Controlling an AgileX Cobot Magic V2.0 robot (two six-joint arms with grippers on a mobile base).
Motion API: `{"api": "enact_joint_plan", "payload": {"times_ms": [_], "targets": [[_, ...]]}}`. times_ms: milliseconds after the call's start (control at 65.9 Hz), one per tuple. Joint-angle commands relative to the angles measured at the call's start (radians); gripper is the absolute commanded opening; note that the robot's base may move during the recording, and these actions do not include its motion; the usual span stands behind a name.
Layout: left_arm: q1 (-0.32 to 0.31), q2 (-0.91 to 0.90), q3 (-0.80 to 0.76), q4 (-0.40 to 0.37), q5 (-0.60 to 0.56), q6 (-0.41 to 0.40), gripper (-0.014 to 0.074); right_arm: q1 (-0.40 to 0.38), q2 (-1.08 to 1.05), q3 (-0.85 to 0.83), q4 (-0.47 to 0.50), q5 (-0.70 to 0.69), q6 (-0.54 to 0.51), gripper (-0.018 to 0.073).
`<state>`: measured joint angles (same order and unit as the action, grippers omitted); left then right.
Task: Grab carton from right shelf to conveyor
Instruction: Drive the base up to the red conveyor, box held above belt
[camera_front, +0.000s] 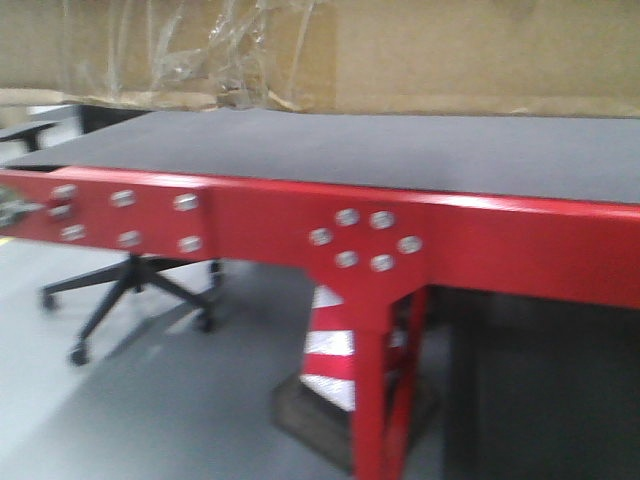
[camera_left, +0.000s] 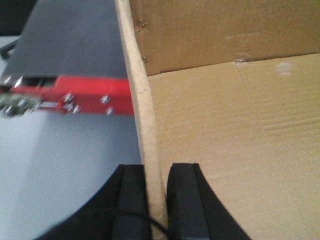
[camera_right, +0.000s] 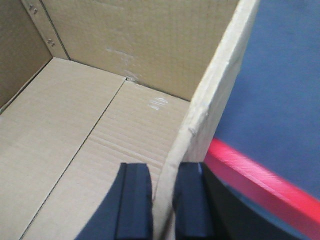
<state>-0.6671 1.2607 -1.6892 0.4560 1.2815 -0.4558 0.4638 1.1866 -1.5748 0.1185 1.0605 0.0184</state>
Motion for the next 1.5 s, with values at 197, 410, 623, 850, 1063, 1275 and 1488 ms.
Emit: {"api": "enact_joint_plan", "payload": {"times_ms": [197,410,623,850,1063,1275,1488], "targets": [[-0.013,-0.006,-0.004,-0.017,-0.060,0.005,-0.0009,0.008,-0.010,-0.003,0.034,-0.053,-0.025,-0.0069],[-0.013,-0.006,-0.004,-0.017,-0.060,0.005,-0.0009,0.008,-0.010,-0.003,0.034,-0.053,-0.025,-0.0069],[-0.013,-0.006,-0.004,-0.017,-0.060,0.005,-0.0009,0.008,-0.010,-0.003,0.034,-0.053,-0.025,-0.0069],[-0.013,-0.006,-0.004,-0.016,-0.060,0.005,-0.0009,0.008,-0.010,-0.003,0.034,-0.053,-0.025,-0.0069],[-0.013,-0.006,-0.004,-0.016,-0.060,0.005,-0.0009,0.008,-0.010,-0.003,0.034,-0.053,-0.025,-0.0069],[-0.013,-0.006,-0.004,-0.016,-0.060,0.005,-0.0009,0.008,-0.010,-0.003,0.034,-0.053,-0.025,-0.0069],[-0.013,-0.006,-0.004,-0.016,-0.060,0.005,-0.0009,0.008,-0.010,-0.003,0.034,-0.053,-0.025,-0.0069]]}}
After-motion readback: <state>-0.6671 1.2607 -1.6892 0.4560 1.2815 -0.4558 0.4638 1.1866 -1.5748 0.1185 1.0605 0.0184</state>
